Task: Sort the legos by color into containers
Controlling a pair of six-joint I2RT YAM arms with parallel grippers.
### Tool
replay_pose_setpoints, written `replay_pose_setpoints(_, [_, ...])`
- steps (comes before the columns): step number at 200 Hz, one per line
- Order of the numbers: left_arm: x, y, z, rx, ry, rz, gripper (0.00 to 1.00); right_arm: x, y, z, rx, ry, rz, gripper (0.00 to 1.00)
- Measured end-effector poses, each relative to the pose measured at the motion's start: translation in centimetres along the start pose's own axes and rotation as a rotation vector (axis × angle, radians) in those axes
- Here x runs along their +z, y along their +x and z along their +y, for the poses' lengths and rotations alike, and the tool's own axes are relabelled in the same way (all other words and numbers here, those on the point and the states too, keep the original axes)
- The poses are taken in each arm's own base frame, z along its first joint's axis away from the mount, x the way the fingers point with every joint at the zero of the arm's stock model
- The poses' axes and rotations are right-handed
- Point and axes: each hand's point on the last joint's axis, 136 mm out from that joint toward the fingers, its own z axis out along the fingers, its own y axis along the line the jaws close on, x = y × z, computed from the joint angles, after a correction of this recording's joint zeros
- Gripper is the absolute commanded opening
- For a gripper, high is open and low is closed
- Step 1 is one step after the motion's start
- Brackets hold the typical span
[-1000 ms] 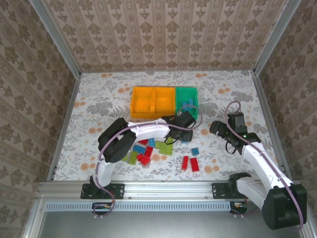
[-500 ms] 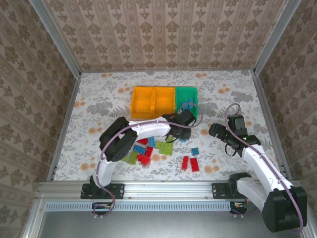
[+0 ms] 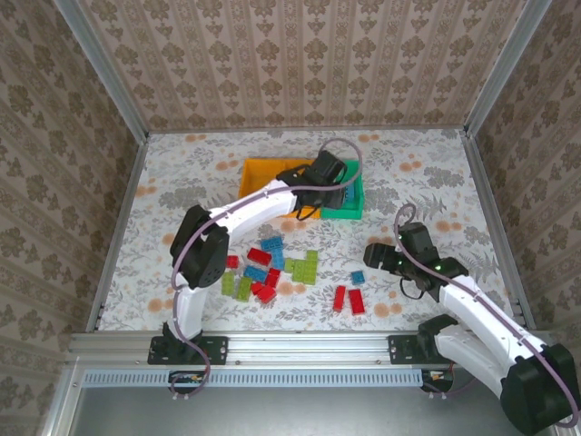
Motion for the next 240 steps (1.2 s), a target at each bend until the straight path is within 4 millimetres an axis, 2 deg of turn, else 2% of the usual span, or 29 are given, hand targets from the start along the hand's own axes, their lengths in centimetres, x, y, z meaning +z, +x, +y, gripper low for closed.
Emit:
replay_pose_setpoints(25, [-0.2,-4.7,-0.2,0.008,0.026,-0.086,0.27,0.7,1.4,0.7,-0.023,-0.004,0.056,0.86])
replay_pose_setpoints(43, [1.1,-6.4,0.5,0.010,0.029,-0.105,0.27,1.0,2.3,1.2,-0.033,-0.010,0.087,0.86])
replay_pose_setpoints(62, [3.6,-6.6,1.4,0.009,0.027,-0.087,0.28,1.2,2.9,1.8,-0.045,-0.017,0.108,0.85])
replay_pose_setpoints(93, [7.3,-5.0,2.8,-0.005,0.030,-0.020,0.28,1.5,3.9,2.5,-0.056,-0.026,0.139,0.84])
replay_pose_setpoints(107, [8.0,-4.7,3.2,-0.010,0.037,-0.008,0.29,1.6,4.4,2.7,-0.058,-0.027,0.153,0.84])
replay_pose_setpoints(143, [7.9,-5.2,2.8,-0.018,0.070,-0.021,0.35,2.2,5.8,2.7,-0.067,-0.007,0.207,0.84])
replay_pose_setpoints(152, [7.8,-5.3,2.6,-0.020,0.079,-0.024,0.40,2.3,6.1,2.7,-0.071,-0.002,0.218,0.84])
replay_pose_setpoints(169, [7.8,-5.4,2.3,-0.026,0.094,-0.025,0.55,2.4,6.5,2.7,-0.077,0.004,0.233,0.85])
replay_pose_setpoints(206, [7.9,-5.3,2.0,-0.027,0.119,-0.039,0.79,2.4,6.7,2.4,-0.080,0.022,0.237,0.85])
replay_pose_setpoints(226, [7.1,-5.2,1.8,-0.021,0.134,-0.054,0.99,2.4,6.8,2.5,-0.085,0.019,0.238,0.85])
replay_pose_setpoints(240, [6.2,-5.0,2.0,-0.024,0.130,-0.053,1.00,2.3,6.8,2.7,-0.089,0.017,0.239,0.85])
